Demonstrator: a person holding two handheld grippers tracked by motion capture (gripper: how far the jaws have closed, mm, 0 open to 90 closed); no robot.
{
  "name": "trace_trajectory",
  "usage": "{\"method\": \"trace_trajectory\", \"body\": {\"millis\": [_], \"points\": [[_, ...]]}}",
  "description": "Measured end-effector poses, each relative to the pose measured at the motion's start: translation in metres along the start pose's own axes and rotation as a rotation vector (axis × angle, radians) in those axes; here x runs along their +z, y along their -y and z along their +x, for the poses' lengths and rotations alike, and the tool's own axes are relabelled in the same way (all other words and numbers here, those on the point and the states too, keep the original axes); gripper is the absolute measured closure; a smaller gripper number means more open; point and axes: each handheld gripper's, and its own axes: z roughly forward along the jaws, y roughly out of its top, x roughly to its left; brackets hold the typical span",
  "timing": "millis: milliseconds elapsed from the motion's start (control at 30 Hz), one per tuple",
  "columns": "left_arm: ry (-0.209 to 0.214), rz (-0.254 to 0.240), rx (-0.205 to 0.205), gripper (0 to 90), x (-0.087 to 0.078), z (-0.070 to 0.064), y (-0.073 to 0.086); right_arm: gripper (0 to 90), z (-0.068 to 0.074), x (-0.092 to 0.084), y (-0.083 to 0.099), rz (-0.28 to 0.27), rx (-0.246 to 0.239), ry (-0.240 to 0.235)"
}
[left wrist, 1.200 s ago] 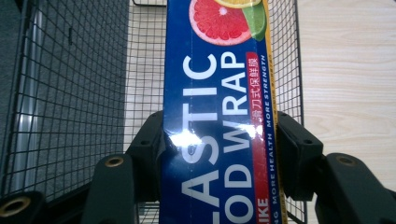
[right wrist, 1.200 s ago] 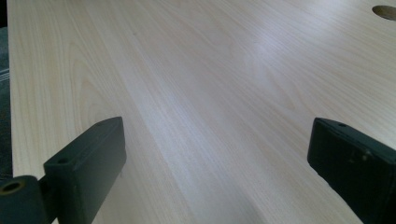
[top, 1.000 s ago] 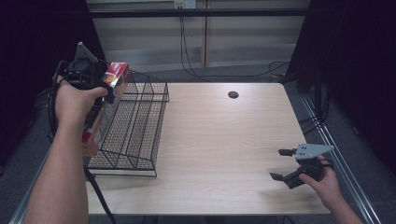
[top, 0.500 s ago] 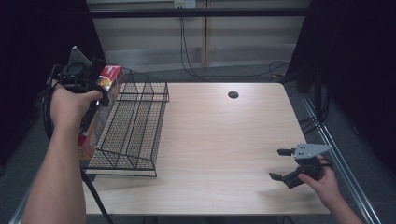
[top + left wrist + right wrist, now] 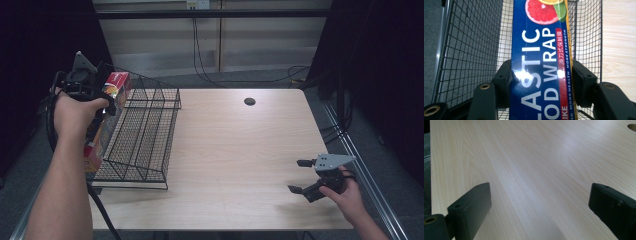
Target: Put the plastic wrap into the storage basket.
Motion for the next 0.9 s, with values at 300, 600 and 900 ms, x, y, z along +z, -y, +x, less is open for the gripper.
{"method": "trace_trajectory", "body": {"millis": [300,600,900], "points": [[-0.013,0.010,-0.021,43.8,0.006,0.007,0.003,4.2,0.001,0.001,0.000,-0.002,-0.003,0.006],[-0.022,0.017,-0.015,43.8,0.011,0.008,0.005,4.2,0.001,0.002,0.000,0.000,-0.001,-0.005],[-0.027,0.034,-0.011,43.6,0.017,0.005,0.006,4.2,0.001,0.002,0.000,0.003,-0.002,-0.003]]}}
